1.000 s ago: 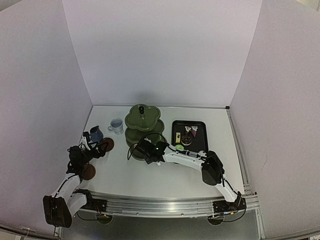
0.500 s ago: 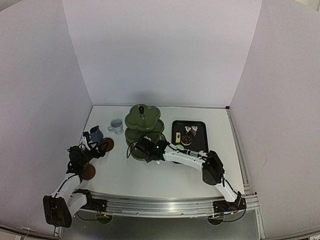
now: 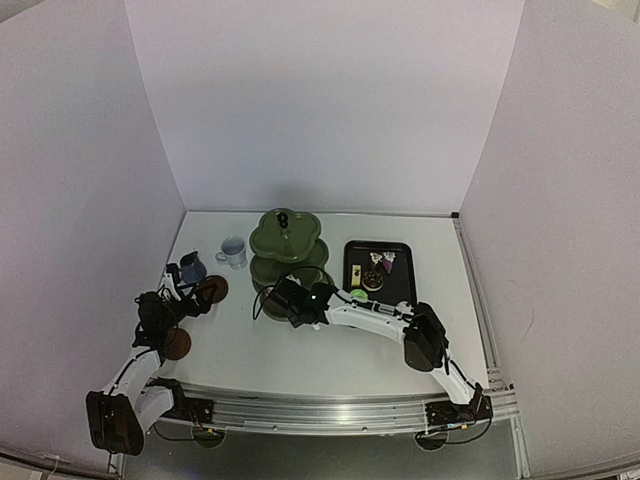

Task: Serve the afternoon tea

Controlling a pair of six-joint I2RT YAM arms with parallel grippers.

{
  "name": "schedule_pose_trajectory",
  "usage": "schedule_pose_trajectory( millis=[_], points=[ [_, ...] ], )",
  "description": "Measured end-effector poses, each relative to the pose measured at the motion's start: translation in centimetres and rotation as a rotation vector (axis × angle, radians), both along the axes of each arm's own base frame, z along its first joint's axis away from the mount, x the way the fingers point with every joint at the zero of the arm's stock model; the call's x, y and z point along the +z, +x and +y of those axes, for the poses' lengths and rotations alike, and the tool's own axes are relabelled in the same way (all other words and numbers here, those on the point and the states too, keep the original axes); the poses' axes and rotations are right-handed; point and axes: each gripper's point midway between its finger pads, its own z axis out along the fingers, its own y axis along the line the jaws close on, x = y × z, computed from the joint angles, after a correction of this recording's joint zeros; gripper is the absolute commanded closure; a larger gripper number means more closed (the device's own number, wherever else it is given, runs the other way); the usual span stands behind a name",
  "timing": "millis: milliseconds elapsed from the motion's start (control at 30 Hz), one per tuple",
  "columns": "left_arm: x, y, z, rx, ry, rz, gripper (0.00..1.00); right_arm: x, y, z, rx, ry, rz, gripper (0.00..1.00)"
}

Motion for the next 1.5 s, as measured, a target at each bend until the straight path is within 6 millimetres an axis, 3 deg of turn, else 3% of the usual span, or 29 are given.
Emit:
schedule_pose_trajectory(
  millis=[867,1167,1500],
  points=[
    [0.0,0.0,0.0,-0.002,0.006,-0.003,0.00,0.5,-1.3,0.2,0.014,-0.029,-0.043,0.66],
    [0.0,0.0,0.0,-0.002,0.006,-0.003,0.00,1.6,-2.8,0.2,0.045,-0.019,-0.040,0.66],
    [-0.3,-0.1,0.0,-0.003,0.016,0.004,0.00,1.0,-5.1,1.0,0.134,0.004,0.055,0.67]
  ],
)
